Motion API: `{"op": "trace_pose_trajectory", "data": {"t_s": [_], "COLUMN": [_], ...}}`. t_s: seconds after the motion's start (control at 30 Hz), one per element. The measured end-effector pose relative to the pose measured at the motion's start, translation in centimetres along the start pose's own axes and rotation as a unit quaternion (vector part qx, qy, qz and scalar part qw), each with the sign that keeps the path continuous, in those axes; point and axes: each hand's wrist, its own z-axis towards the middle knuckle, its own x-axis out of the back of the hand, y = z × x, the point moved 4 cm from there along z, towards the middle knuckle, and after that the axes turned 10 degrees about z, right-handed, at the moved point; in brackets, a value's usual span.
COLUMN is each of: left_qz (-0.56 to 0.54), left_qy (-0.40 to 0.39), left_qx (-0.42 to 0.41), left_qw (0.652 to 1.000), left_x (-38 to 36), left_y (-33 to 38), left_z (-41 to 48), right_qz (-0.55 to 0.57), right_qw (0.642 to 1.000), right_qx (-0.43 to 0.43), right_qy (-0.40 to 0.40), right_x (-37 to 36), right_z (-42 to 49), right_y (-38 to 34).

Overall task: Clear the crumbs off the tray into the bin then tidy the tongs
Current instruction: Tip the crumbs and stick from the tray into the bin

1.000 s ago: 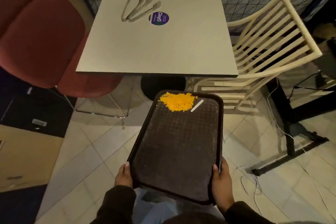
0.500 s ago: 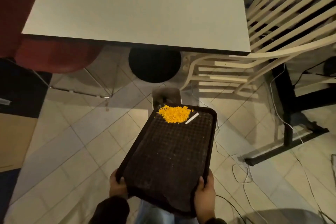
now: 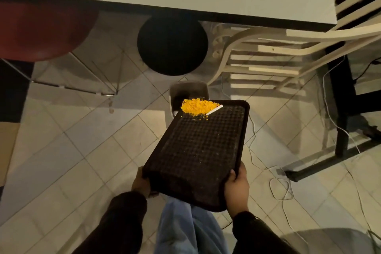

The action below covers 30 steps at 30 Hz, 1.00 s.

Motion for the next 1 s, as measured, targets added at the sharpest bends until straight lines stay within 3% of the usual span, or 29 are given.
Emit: {"op": "trace_pose_trajectory", "data": {"t_s": [1.0], "left_qz": [-0.026], "left_qy": [-0.033], "left_qx": [0.007], "left_qw": [0.999], "left_x": [-0.6], "left_y": [2.2], "left_z": [1.0], "right_qz": [-0.040], "right_qw": [0.999], "right_qx": [0.009], "right_qy": [0.000], "right_x": [-0.9], "right_z": [3.0], "right_y": [-3.3]}}
